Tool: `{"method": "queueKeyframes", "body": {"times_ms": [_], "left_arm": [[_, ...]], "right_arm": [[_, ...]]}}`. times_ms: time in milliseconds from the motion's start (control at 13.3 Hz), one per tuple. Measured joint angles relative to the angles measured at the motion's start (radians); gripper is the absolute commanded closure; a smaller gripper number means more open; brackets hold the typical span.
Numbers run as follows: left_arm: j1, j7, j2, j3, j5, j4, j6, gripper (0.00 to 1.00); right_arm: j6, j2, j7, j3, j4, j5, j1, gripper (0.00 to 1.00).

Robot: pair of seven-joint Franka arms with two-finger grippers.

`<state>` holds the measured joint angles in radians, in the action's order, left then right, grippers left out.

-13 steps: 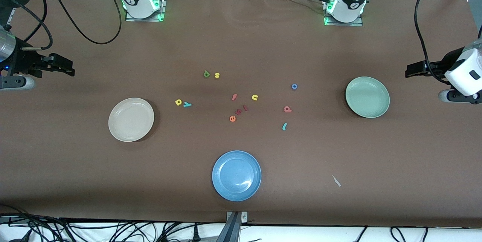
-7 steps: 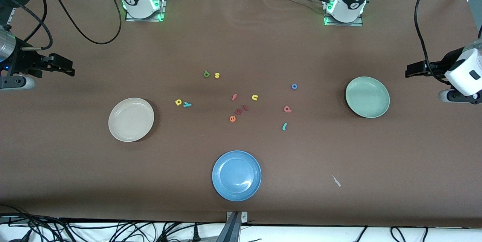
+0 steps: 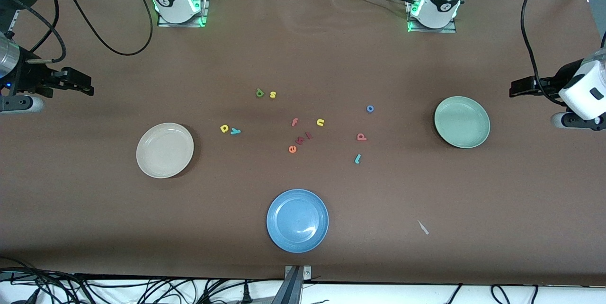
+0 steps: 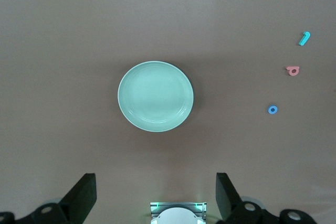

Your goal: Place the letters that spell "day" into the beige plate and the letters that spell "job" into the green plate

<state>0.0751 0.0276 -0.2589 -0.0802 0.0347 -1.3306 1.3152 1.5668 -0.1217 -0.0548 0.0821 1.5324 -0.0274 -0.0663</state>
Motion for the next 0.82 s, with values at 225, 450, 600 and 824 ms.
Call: {"method": "queueKeyframes", "body": {"times_ms": [225,450,600,824], "left_arm": [[0.0,0.0,0.0,0.0,0.0,-0.005,0.0,0.0],[0.0,0.0,0.0,0.0,0.0,-0.008,0.0,0.0],[0.0,0.0,0.0,0.0,0.0,-0.008,0.0,0.0],[0.0,0.0,0.0,0.0,0.0,-0.01,0.0,0.0]], "right_arm": [[0.0,0.0,0.0,0.0,0.0,0.0,0.0,0.0],[0.0,0.0,0.0,0.0,0.0,0.0,0.0,0.0],[0.0,0.0,0.0,0.0,0.0,0.0,0.0,0.0],[0.0,0.0,0.0,0.0,0.0,0.0,0.0,0.0]]}}
